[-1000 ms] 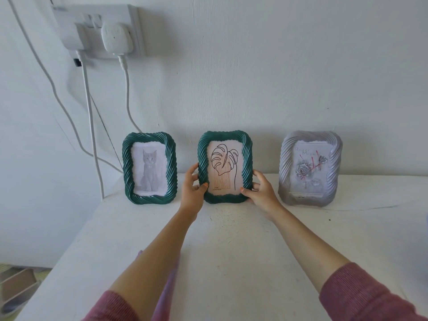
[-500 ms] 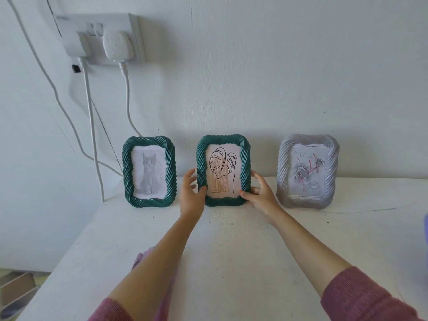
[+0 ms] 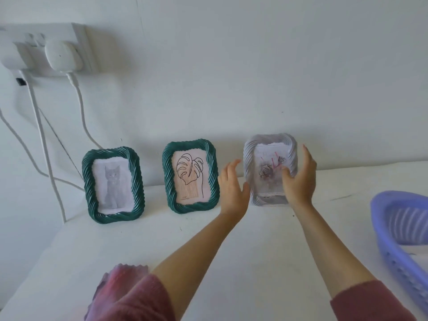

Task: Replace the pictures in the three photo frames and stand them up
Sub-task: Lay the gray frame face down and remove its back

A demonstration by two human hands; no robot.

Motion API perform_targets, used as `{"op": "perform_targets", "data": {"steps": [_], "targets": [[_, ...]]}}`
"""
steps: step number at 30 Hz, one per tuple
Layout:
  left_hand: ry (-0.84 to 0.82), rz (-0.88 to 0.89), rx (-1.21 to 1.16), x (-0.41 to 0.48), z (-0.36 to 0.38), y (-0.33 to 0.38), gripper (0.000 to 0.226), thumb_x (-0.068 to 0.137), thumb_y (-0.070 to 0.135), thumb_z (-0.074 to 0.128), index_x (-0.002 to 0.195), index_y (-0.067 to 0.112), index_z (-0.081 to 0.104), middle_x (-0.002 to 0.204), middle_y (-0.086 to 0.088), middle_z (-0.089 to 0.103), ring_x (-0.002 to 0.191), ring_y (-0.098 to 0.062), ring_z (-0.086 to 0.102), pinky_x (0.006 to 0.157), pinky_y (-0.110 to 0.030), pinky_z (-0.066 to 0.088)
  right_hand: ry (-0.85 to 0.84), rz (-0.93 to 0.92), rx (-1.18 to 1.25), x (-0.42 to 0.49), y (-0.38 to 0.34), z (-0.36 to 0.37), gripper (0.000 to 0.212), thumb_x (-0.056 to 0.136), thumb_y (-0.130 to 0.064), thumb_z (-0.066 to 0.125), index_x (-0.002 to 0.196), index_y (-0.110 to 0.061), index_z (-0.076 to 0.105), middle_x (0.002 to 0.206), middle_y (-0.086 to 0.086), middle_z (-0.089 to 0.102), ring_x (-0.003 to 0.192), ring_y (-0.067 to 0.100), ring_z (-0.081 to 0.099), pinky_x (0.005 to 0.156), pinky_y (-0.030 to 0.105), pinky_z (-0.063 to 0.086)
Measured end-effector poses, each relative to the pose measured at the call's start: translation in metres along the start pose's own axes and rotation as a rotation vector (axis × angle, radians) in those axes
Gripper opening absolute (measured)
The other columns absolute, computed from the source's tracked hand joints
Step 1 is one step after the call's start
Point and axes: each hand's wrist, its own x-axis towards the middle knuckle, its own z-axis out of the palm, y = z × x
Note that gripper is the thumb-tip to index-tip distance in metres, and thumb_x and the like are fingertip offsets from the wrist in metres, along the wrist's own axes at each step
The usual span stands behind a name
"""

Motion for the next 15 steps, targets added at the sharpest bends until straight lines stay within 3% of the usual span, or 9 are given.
{"op": "perform_targets", "data": {"steps": [2,4,5,7,12,15], "targets": [[-0.079,-0.114,-0.010,0.016,0.006,-0.004,0.073,0.085,0.000,0.054,0.146,0.018,0.018,0.146,-0.011,0.030,0.134,-0.024,0.030,0.109,-0.033,0.027,-0.144,0.123,-0.054,0.008,0.015,-0.010,0.070,0.087,-0.012,0.054,0.146,-0.025,0.020,0.144,0.010,0.039,0.124,0.031,0.045,0.093,0.038,0.041],[-0.209,-0.252,-0.191,0.025,0.008,-0.004,0.081,0.088,-0.007,0.048,0.148,0.025,0.006,0.139,-0.015,0.038,0.126,-0.027,0.043,0.104,-0.040,0.038,-0.276,0.188,-0.011,0.010,0.026,-0.015,0.071,0.088,-0.013,0.052,0.147,-0.032,0.016,0.131,0.010,0.050,0.112,0.032,0.053,0.088,0.035,0.042],[-0.256,-0.301,-0.268,0.027,0.009,-0.003,0.081,0.088,-0.010,0.045,0.148,0.028,0.007,0.126,-0.015,0.046,0.111,-0.028,0.053,0.094,-0.041,0.046,-0.318,0.198,0.029,0.010,0.031,-0.016,0.071,0.088,-0.011,0.052,0.146,-0.033,0.017,0.121,0.009,0.055,0.106,0.031,0.056,0.086,0.033,0.041],[-0.285,-0.329,-0.264,0.027,0.008,-0.001,0.076,0.089,-0.012,0.043,0.146,0.030,0.015,0.100,-0.009,0.051,0.087,-0.024,0.055,0.074,-0.034,0.051,-0.354,0.183,0.096,0.008,0.038,-0.017,0.071,0.087,-0.005,0.054,0.145,-0.033,0.024,0.110,0.009,0.057,0.098,0.026,0.056,0.084,0.031,0.044],[-0.247,-0.326,-0.195,0.021,0.002,0.006,0.076,0.087,-0.015,0.041,0.145,0.030,0.023,0.082,0.001,0.049,0.083,-0.023,0.054,0.076,-0.038,0.051,-0.358,0.144,0.156,0.002,0.041,-0.021,0.072,0.084,0.000,0.059,0.144,-0.028,0.030,0.105,0.012,0.060,0.092,0.022,0.057,0.087,0.040,0.050],[-0.233,-0.315,-0.187,0.010,-0.008,0.014,0.074,0.088,-0.014,0.044,0.145,0.029,0.023,0.081,0.003,0.049,0.073,-0.014,0.054,0.063,-0.025,0.049,-0.367,0.119,0.187,-0.005,0.035,-0.030,0.073,0.084,-0.001,0.059,0.144,-0.030,0.029,0.102,0.008,0.059,0.089,0.020,0.057,0.080,0.032,0.052]]}}
